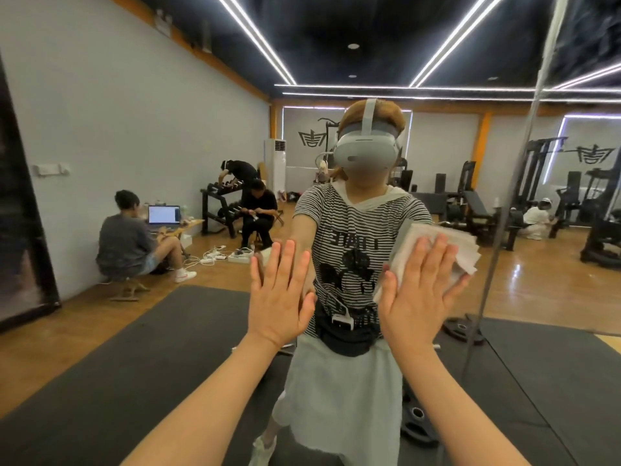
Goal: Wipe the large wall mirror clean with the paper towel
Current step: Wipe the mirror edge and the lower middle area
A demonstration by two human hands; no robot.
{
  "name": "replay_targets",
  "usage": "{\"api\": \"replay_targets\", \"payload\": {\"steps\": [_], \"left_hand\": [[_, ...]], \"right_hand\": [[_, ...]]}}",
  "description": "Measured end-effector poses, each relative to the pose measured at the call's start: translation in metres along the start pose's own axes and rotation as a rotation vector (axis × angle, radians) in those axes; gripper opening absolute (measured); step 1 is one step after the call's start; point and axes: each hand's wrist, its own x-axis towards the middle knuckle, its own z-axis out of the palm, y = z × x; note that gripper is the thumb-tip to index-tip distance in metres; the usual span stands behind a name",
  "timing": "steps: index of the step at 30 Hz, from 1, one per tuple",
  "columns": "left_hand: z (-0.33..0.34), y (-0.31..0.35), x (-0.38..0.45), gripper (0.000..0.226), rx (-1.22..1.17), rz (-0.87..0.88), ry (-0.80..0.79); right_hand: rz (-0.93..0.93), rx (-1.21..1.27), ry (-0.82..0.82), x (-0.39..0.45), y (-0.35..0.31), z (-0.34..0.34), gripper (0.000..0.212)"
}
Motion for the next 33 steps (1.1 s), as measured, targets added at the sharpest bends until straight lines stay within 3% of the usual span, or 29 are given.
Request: {"api": "replay_targets", "payload": {"steps": [6,12,17,22,26,33], "left_hand": [[0.004,-0.001,-0.003,0.070,-0.046,-0.010,-0.014],[0.002,-0.003,-0.001,0.077,-0.055,-0.004,0.002],[0.002,0.000,-0.001,0.079,-0.060,-0.012,-0.017],[0.003,-0.001,-0.002,0.079,-0.094,-0.017,-0.029],[0.004,-0.002,-0.004,0.079,-0.091,-0.013,-0.042],[-0.007,-0.004,0.000,0.074,-0.118,-0.015,-0.099]], "right_hand": [[-0.110,-0.085,-0.007,-0.010,-0.040,0.013,0.057],[-0.388,-0.073,-0.059,-0.007,-0.012,0.004,0.053],[-0.178,-0.035,-0.016,-0.003,0.024,-0.006,0.059],[0.055,0.000,0.055,-0.013,-0.017,0.009,0.060],[-0.095,-0.036,0.034,-0.027,-0.067,0.027,0.056],[-0.102,-0.033,0.073,-0.029,-0.070,0.030,0.056]]}}
